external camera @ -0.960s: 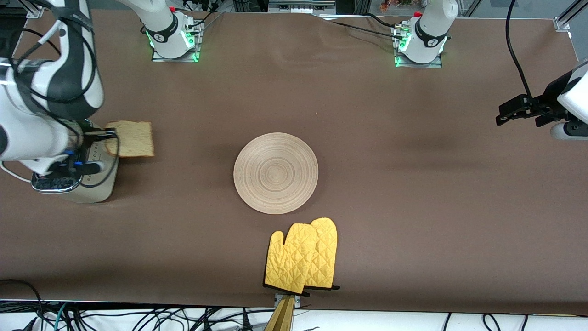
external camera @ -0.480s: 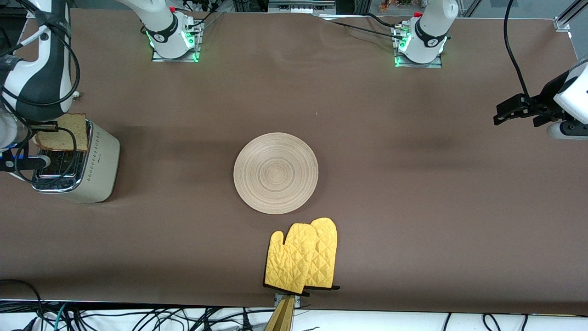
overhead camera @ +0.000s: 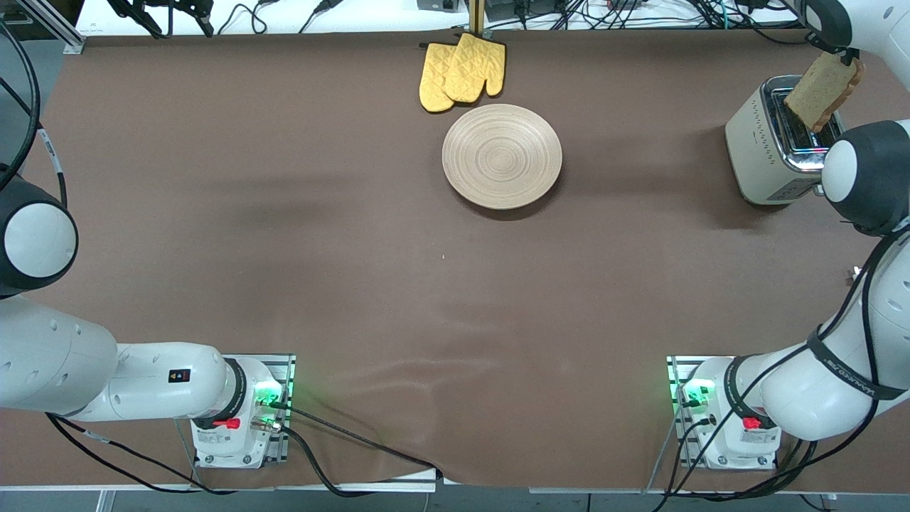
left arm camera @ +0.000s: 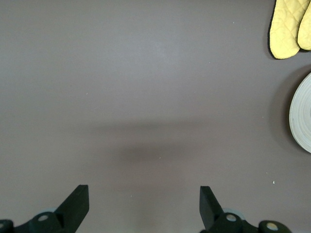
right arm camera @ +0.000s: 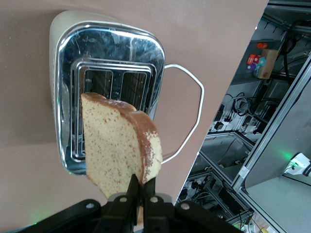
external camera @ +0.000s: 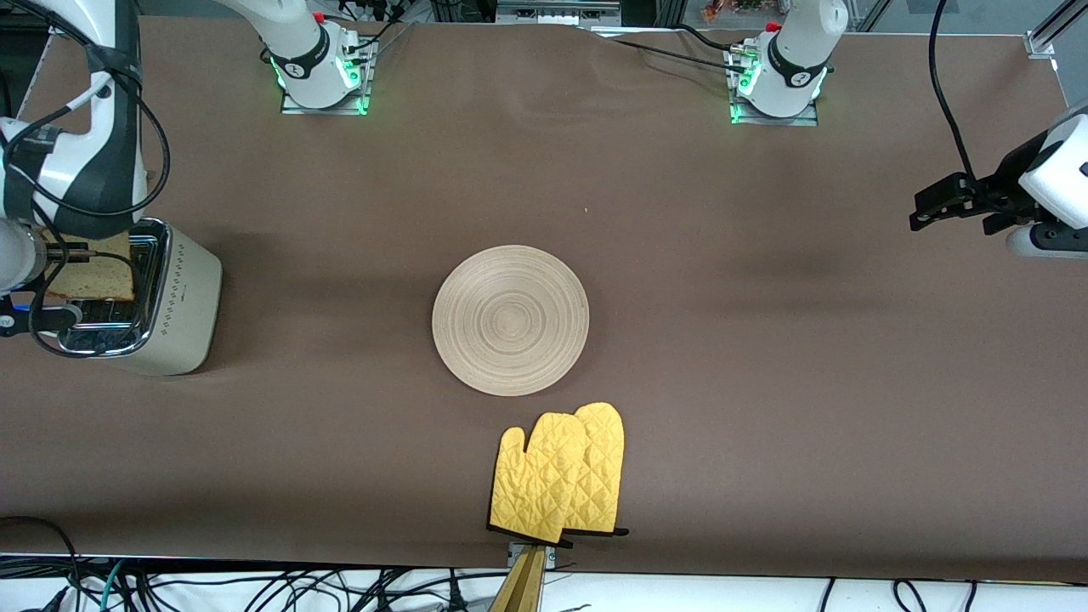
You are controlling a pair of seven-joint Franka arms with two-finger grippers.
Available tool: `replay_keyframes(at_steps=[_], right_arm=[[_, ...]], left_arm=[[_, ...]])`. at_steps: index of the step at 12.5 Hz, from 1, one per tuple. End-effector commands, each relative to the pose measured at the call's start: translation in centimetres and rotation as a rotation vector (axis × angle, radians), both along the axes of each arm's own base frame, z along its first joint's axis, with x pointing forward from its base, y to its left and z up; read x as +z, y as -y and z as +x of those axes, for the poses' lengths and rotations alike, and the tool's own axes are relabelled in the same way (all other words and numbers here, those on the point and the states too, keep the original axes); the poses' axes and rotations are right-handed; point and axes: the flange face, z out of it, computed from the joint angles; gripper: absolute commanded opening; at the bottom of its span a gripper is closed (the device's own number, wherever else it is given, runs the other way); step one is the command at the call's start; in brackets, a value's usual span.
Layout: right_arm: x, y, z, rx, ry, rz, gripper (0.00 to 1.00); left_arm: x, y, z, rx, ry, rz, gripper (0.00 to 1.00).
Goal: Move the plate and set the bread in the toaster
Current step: 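Lower the bread into the toaster slot with the right gripper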
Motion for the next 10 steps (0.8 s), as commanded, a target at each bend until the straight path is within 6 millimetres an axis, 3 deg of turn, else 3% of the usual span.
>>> replay_keyframes(at_steps=[1, 4, 10], right_arm=[[-1.53, 1.00, 1.10, 0.000, -0.001, -0.029, 0.00], [-2.39, 1.24, 1.44, 0.009, 0.000, -0.027, 0.00], [-1.93, 1.49, 1.02, 0.003, -0.021, -0.028, 0.00]], left_arm=[[0.65, 0.02, 0.26, -0.022, 0.007, 0.026, 1.00], [0.65, 0.10, 0.26, -0.023, 0.007, 0.025, 1.00], [0.65, 0.10, 0.26, -0.023, 0.007, 0.025, 1.00]])
